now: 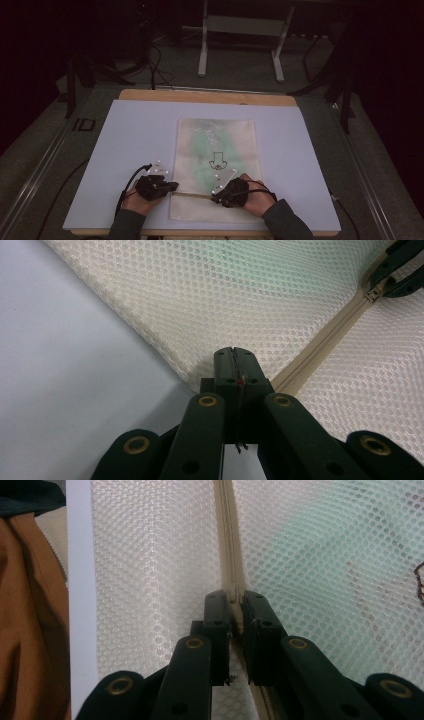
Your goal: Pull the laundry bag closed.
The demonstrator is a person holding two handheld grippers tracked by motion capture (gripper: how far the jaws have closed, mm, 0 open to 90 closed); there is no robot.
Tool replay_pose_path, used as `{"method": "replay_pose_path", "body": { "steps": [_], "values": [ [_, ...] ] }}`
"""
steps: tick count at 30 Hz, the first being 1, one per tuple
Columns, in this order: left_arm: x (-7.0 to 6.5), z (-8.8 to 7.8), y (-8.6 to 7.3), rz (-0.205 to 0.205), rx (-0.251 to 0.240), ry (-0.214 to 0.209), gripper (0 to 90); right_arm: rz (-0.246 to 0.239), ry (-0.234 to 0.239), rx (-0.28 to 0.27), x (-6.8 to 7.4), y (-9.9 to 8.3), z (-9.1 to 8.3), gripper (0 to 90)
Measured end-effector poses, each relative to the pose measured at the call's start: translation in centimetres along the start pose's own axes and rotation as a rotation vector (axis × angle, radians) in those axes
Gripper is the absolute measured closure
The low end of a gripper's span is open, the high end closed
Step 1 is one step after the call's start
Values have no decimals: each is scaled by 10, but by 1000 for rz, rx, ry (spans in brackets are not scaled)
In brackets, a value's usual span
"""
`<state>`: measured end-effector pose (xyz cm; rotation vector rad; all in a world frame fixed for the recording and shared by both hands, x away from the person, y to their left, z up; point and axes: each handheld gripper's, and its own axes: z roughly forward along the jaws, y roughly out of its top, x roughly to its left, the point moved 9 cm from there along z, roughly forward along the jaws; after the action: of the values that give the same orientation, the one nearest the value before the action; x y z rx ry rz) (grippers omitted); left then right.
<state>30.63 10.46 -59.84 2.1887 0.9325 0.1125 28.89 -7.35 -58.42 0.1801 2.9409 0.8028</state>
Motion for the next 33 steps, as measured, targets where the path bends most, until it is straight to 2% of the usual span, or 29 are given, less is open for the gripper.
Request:
{"method": "replay_pose_path", "body": {
  "steps": [22, 33],
  "values": [
    [0, 0, 0, -1, 1, -1, 896, 12, -8, 4, -3, -13, -7, 825],
    [0, 0, 0, -2, 1, 0, 896, 34, -14, 4, -5, -22, -12, 824]
  ]
}}
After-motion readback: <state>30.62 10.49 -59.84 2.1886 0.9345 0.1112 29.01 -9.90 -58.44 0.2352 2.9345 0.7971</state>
